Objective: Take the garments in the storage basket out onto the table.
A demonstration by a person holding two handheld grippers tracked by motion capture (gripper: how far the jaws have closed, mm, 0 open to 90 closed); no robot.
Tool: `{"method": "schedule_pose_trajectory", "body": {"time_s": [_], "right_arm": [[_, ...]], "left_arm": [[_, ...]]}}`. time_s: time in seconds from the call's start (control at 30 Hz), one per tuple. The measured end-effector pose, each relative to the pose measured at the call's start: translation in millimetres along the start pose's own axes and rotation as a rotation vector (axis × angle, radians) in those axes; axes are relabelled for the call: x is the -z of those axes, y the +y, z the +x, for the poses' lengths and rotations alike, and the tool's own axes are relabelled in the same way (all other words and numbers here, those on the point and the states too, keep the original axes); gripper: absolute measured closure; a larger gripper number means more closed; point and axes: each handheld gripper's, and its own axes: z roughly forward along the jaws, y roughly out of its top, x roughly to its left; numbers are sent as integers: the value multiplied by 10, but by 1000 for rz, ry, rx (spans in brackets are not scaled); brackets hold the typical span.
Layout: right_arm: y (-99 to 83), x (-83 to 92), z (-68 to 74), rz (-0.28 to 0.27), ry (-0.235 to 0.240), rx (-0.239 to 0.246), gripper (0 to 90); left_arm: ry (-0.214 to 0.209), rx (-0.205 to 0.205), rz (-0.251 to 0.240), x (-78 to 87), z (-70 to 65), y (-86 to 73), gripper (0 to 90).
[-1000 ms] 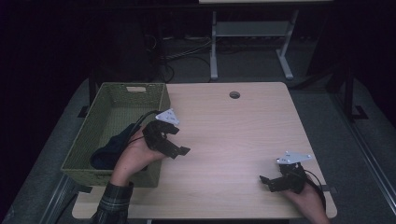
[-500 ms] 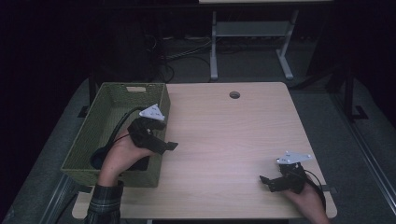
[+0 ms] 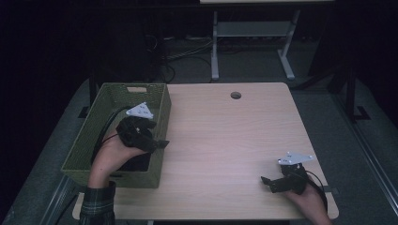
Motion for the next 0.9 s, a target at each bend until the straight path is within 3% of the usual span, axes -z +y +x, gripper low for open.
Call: {"method": "schedule_pose_trajectory", "body": {"time_s": [0.47, 0.9], "right_arm": [[0, 0, 0, 0, 0, 0, 13], [0, -1, 1, -1, -1, -1, 13]], "left_arm": [[45, 38, -6, 166, 117, -131, 148], [114, 89, -6, 346, 256, -300, 148]]}}
